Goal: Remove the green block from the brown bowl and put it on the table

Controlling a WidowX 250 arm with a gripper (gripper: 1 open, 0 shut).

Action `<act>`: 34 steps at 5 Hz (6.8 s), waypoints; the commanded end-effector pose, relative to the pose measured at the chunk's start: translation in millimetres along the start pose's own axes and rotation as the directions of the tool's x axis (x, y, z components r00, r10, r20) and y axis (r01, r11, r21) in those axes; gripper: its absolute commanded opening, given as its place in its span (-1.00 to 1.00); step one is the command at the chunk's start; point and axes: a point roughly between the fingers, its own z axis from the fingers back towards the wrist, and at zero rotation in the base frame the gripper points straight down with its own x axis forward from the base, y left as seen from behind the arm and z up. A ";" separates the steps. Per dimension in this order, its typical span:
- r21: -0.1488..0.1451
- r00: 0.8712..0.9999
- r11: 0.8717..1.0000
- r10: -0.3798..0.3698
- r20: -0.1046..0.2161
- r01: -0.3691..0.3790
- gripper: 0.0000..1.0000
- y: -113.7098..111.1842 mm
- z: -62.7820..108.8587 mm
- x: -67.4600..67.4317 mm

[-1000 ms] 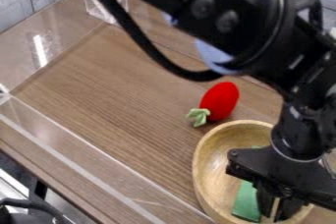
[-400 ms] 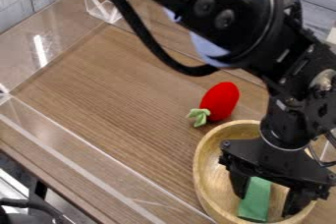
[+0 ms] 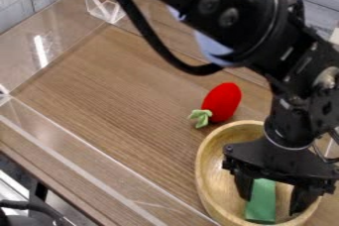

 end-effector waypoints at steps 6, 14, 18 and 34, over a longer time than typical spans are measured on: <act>0.029 0.998 0.998 0.063 -0.027 -0.063 -1.00 -5.2 3.1 -20.3; 0.062 0.999 0.997 -0.037 0.011 0.036 -1.00 77.9 62.3 36.5; 0.074 0.994 0.992 -0.108 0.037 0.105 -1.00 144.9 63.9 58.6; -0.004 0.970 0.972 -0.235 0.065 0.235 1.00 195.1 63.7 109.4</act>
